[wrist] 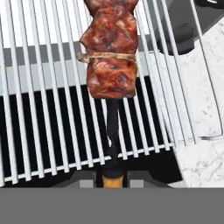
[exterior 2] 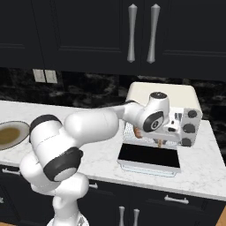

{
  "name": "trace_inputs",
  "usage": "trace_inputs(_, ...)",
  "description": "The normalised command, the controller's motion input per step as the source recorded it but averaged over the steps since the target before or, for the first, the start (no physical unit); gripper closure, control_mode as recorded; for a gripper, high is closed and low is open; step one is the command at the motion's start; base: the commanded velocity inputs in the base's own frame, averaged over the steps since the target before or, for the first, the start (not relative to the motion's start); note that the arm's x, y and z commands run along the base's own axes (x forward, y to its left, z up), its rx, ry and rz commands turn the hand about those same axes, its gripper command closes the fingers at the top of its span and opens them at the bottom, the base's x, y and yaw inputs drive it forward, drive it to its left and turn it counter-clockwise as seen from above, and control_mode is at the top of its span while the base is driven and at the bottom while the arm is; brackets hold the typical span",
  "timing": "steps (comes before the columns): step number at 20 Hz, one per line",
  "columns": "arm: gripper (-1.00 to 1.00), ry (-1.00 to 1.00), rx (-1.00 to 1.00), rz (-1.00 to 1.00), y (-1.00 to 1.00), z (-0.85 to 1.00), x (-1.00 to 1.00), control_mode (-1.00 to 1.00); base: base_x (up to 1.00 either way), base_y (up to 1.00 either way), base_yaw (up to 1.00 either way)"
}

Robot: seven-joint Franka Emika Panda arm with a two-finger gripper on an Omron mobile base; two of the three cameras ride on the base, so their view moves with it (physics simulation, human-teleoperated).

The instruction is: Pick up the kebab skewer and baguette bread, and place them inside the toaster oven. Close the toaster oven door and start by setting the timer.

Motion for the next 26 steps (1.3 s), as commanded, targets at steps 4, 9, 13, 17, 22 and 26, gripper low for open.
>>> trace_inputs(4, 1.00, 0.00, 0.00, 0.11, -0.42, -0.05, 0.00, -1.00, 0.00, 0.00, 0.00)
trace_inputs(9, 1.00, 0.00, 0.00, 0.13, -0.29, 0.00, 0.00, -1.00, 0.00, 0.00, 0.00)
trace_inputs(13, 1.00, 0.00, 0.00, 0.12, -0.09, 0.00, 0.00, -1.00, 0.00, 0.00, 0.00)
trace_inputs(17, 1.00, 0.00, 0.00, 0.12, -0.04, -0.07, 0.00, -1.00, 0.00, 0.00, 0.00)
trace_inputs(22, 1.00, 0.00, 0.00, 0.11, -0.02, -0.11, -0.02, -1.00, 0.00, 0.00, 0.00)
trace_inputs(26, 1.00, 0.00, -0.01, 0.09, 0.00, -0.10, -0.10, -1.00, 0.00, 0.00, 0.00)
